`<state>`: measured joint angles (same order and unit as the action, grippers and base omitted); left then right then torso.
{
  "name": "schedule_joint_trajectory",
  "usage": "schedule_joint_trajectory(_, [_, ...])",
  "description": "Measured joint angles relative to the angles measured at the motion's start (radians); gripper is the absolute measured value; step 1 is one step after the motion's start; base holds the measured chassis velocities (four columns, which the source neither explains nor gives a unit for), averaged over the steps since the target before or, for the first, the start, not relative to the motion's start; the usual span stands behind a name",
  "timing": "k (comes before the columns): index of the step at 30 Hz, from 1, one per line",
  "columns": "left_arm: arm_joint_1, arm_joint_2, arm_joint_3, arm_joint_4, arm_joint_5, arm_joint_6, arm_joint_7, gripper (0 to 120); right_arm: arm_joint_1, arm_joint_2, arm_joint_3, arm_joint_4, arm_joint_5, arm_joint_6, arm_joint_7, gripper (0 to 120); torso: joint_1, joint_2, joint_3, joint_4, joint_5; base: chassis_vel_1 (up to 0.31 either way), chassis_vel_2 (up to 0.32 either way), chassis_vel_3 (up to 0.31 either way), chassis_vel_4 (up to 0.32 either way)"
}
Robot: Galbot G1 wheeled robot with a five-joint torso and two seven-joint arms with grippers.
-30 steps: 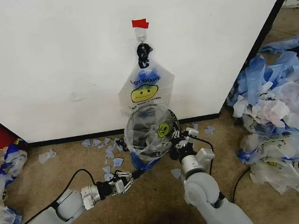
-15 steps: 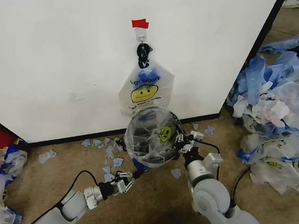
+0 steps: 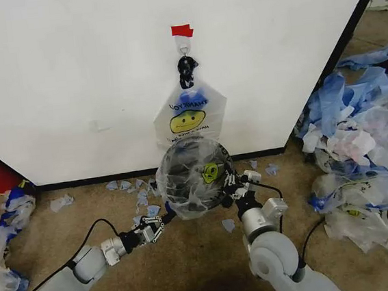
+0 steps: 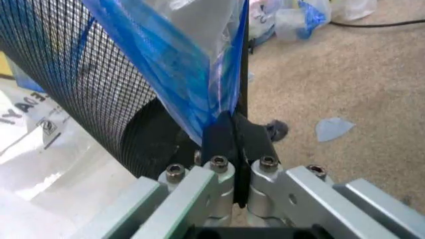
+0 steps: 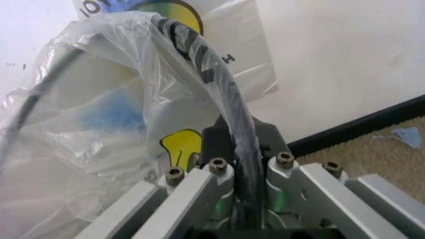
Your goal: Pick up the garbage bag from the wall and place it over the trash bin.
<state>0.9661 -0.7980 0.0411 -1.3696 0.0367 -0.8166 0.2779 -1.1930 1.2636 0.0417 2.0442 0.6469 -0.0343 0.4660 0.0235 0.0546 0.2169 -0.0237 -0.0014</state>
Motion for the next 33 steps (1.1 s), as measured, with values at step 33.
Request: schedule_joint_trajectory(33, [-0.012, 0.006, 0.025, 0.089, -0.200, 0.011, 0.019, 0, -0.020, 0.017, -0.015, 0.003, 0.002, -0.004, 0.002, 0, 0.000, 0.000, 0.000, 0.0001, 0.0002, 0.000, 0.000, 0.000, 0.000])
